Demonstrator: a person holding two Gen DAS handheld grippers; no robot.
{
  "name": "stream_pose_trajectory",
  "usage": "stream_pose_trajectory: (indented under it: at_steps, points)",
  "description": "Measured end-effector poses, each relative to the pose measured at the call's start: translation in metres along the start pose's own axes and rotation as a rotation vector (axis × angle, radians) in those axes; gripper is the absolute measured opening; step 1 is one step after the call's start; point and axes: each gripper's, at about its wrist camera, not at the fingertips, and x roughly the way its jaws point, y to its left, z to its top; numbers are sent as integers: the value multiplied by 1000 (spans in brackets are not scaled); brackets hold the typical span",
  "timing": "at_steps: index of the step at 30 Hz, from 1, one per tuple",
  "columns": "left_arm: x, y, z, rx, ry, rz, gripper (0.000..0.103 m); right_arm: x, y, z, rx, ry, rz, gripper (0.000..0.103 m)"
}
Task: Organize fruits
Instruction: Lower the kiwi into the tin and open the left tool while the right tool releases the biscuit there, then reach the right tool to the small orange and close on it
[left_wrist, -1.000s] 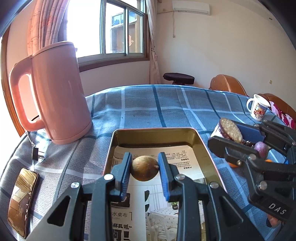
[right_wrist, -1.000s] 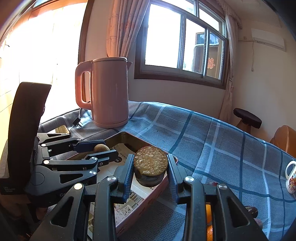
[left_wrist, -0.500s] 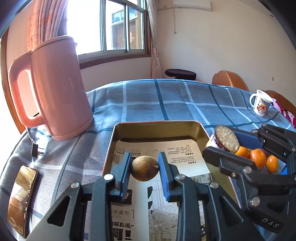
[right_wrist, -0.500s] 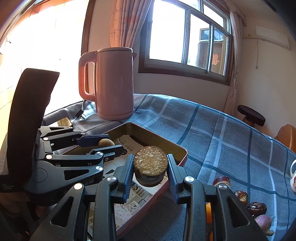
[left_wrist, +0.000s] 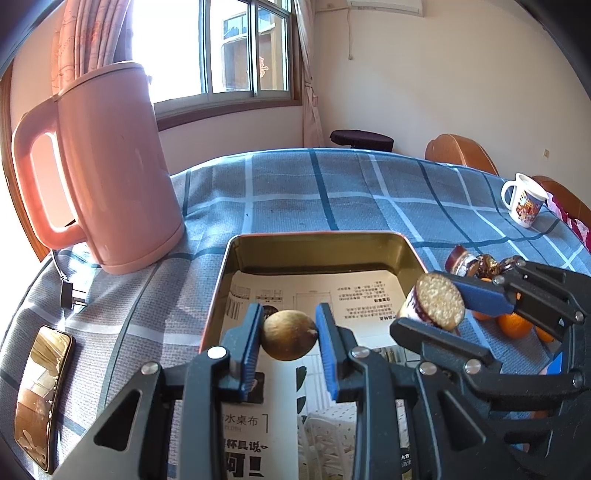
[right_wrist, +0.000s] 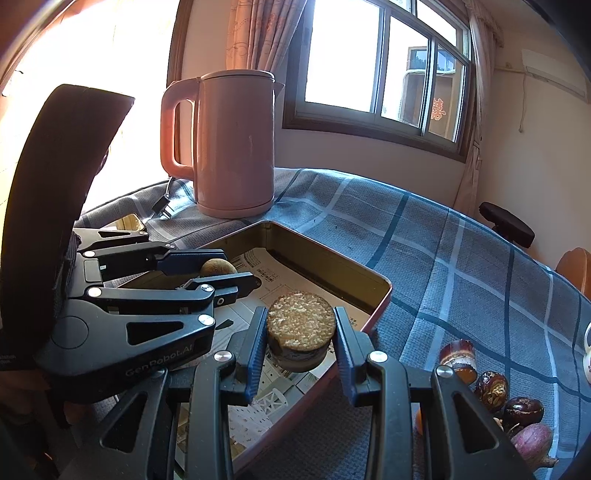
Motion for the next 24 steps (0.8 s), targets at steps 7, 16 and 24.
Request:
stream_pose_trajectory:
  at_steps: [7,16,24]
  points:
    - [0,1,0,-1,-1,18,31,5,0,1,4,29,7,37]
    - [-22,2,-1,-43,-107,44,69,-11,-16,-4,63,-22,-34,55]
    - [-46,-49,3,37,-192,-69,73,-84,-53,-29,129,-113,-201,58]
